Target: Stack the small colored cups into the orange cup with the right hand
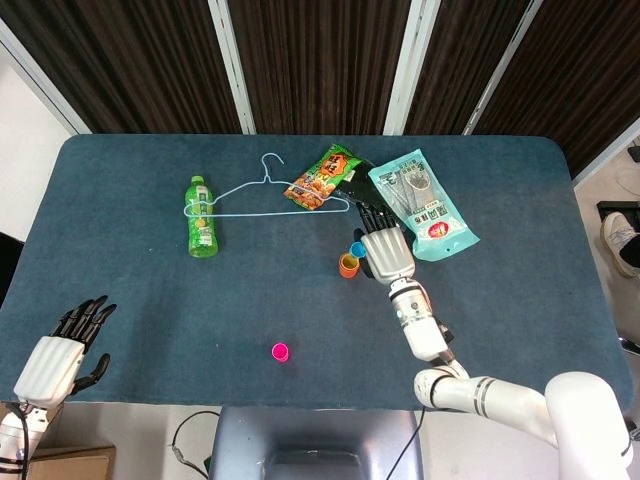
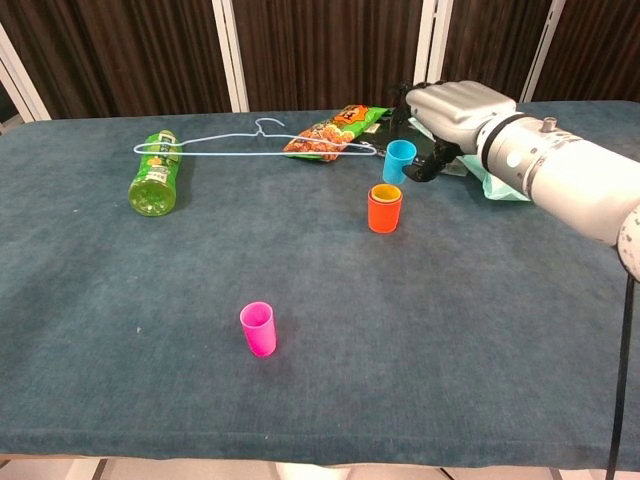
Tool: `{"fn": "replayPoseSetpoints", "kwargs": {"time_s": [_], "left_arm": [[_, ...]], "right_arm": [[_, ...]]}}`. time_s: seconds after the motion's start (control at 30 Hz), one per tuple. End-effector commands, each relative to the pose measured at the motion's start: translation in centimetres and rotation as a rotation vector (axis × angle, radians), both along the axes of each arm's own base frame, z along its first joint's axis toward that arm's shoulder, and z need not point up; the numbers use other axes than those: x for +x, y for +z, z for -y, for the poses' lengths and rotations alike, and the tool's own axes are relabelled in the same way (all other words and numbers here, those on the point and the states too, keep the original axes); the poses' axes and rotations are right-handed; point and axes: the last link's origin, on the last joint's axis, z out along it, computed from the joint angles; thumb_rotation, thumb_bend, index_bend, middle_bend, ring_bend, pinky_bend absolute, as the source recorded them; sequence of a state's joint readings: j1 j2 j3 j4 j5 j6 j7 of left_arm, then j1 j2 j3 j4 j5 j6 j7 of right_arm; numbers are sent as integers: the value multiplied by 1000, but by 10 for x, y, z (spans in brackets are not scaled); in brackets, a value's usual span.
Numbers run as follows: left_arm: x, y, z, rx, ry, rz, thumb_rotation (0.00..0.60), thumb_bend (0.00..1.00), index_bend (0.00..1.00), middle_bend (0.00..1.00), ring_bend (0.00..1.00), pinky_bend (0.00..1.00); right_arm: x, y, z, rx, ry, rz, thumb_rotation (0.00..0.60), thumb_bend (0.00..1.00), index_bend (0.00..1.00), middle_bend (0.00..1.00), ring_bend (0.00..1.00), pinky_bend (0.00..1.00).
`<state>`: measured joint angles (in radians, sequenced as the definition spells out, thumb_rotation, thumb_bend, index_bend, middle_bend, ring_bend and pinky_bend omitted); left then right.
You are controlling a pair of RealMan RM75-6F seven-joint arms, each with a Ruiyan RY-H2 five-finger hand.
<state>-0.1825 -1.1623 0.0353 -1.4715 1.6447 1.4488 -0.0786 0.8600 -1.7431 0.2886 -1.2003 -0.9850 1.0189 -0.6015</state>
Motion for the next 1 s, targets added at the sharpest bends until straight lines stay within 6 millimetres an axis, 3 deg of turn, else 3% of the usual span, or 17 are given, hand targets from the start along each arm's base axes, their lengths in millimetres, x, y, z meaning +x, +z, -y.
{"fn": "replayPoseSetpoints", "kwargs": {"time_s": [0.03,0.53,0.63,0.67,0.77,0.9,1.0], "left_arm": [[0,0,0,2,1,0,600,443,0,0,0,152],[0,2,1,4,-3,6,600,443,0,0,0,152],[0,2,1,4,-5,7,600,443,0,0,0,152],[0,3,1,4,-6,7,600,443,0,0,0,152],[0,3,1,5,-6,8,600,443,0,0,0,151],[0,3,2,6,-6,8,600,443,0,0,0,151],[0,1,1,1,-6,6,600,442,0,0,0,151]], "right_arm": [[1,-1,0,2,6,1,600,492,634,49,0,0],[-4,-13,-7,41,7,-17,600,492,581,49,0,0],[-6,-14,-9,53,-2,-30,600,492,439,46,0,0],[-9,-14,-10,65,-15,-41,600,492,290,30,0,0],[-9,-11,-15,91,-20,-54,600,493,26,0,0,0],[-2,-4,-35,132,33,-16,600,492,0,0,0,0],[8,-8,-62,227,104,22,600,493,0,0,0,0]]}}
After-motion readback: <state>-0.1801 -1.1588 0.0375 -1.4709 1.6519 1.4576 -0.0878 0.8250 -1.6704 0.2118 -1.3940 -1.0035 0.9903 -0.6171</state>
